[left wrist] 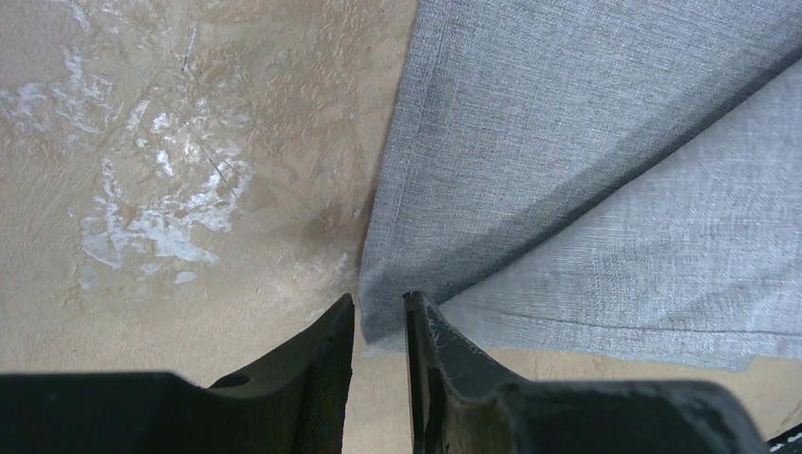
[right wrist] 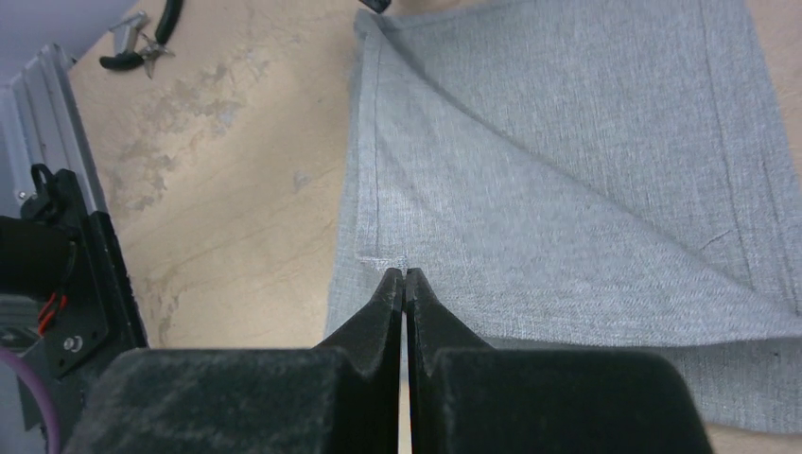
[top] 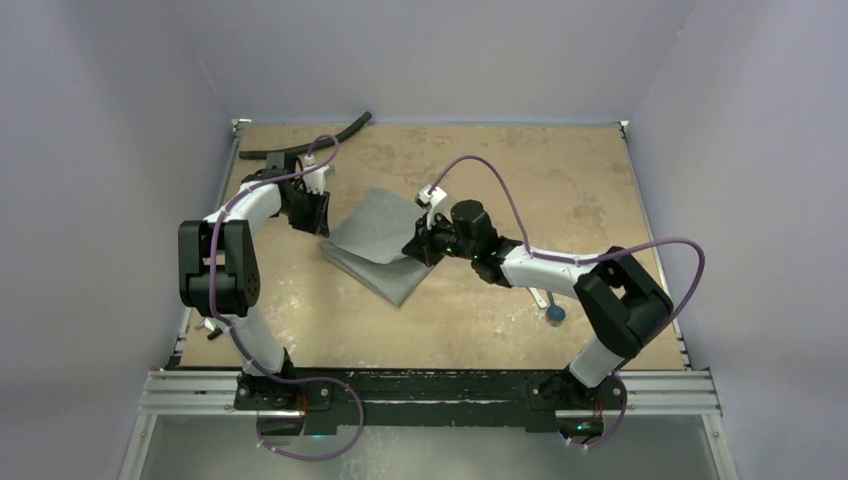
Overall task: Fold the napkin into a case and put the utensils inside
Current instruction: Fold the top corner of the square-folded napkin at the center of the board.
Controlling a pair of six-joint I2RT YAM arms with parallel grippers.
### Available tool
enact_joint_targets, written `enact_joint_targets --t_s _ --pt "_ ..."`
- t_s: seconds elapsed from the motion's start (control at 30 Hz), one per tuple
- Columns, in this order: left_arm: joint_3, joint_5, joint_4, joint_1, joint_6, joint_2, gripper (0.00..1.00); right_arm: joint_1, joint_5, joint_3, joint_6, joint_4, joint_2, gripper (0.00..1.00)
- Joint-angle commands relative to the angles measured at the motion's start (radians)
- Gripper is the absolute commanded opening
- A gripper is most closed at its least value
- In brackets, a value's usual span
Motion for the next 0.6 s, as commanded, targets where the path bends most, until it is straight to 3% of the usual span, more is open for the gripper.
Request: enact_joint_targets --t_s 0.0,0.57 --pt "0.021 0.002 -0.006 0.009 0.012 -0.048 0.25 0.004 -0.031 -0.022 0.033 0.069 -0.065 0.0" --pt "0.046 -0.016 -0.02 0.01 0.016 -0.053 0.25 0.082 -0.064 0.013 0.042 0.1 0.077 0.0"
